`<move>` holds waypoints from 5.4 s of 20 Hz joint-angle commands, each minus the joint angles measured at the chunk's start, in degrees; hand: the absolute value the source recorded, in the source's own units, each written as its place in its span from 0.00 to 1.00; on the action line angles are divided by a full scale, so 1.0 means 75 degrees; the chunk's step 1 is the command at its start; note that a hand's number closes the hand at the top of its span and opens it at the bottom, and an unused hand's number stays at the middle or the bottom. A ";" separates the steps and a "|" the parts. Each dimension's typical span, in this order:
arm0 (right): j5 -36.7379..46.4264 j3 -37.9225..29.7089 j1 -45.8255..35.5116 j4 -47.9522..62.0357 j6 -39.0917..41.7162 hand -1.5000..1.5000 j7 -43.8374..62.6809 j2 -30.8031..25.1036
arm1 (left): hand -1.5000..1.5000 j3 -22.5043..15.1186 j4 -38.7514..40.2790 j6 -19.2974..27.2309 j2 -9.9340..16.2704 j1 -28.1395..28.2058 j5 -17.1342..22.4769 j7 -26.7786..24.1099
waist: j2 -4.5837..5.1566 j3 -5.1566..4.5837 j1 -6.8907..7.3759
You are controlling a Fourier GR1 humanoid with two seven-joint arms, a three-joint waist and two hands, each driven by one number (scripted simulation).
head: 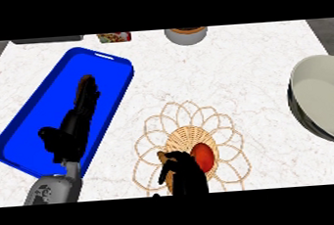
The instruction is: Pick the croissant from the placemat and place it in the bowl
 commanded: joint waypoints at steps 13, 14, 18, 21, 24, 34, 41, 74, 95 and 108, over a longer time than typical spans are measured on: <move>-0.2448 -0.1501 0.0548 -0.4135 -0.0821 1.00 -0.3196 -0.3152 | 0.50 0.0155 -0.0226 0.0063 -0.0066 0.0099 -0.0218 -0.0001 | 0.0123 0.0048 -0.0080; -0.2170 -0.2009 -0.0040 -0.4797 -0.0014 1.00 -0.2393 -0.3283 | 0.50 0.0167 -0.0371 -0.0124 0.0045 0.0244 -0.0061 0.0208 | 0.0100 0.0038 -0.0084; -0.0789 -0.2484 -0.0117 -0.6098 0.0988 1.00 -0.1116 -0.3353 | 0.50 0.0125 -0.0376 0.0065 -0.0152 0.0153 -0.0168 0.0271 | 0.0074 0.0026 -0.0159; -0.0091 -0.2862 -0.0697 -0.6569 0.2232 1.00 0.0122 -0.2877 | 0.50 0.0139 -0.0477 0.0076 -0.0154 0.0066 -0.0177 0.0542 | 0.0070 0.0021 -0.0127; -0.0468 -0.3705 -0.1644 -0.6573 0.3427 1.00 0.0651 -0.2813 | 0.50 0.0028 -0.0209 -0.0006 -0.0269 0.0096 -0.0270 0.0229 | 0.0119 0.0027 -0.0041; -0.1727 -0.6153 -0.3410 -0.6147 0.5228 1.00 0.1274 -0.2862 | 0.50 0.0261 -0.0222 -0.0173 -0.0118 0.0072 -0.0286 0.0108 | 0.0125 0.0035 -0.0008; -0.2138 -0.7031 -0.3093 -0.4633 0.5371 1.00 0.0146 -0.3425 | 0.50 0.0341 0.0210 -0.0098 -0.0349 -0.0045 -0.0304 -0.0212 | 0.0158 0.0042 -0.0057; -0.4056 -1.0230 -0.1403 0.2526 0.4930 0.00 -0.7337 -0.4056 | 0.50 0.0661 -0.0138 -0.0658 -0.0180 -0.0062 -0.0275 0.0173 | 0.0158 0.0049 0.0032; -0.7869 -1.3096 0.0207 -0.0280 0.6019 0.00 -0.7106 -0.3933 | 0.50 0.0682 -0.0040 -0.0483 -0.0520 0.0163 -0.0501 -0.0117 | 0.0121 0.0042 -0.0113; -0.9123 -1.3957 0.2093 -0.1491 0.7665 0.00 -0.7509 -0.3618 | 0.50 0.0725 -0.0481 -0.0584 -0.0537 -0.0137 -0.0616 0.0682 | 0.0131 0.0040 -0.0081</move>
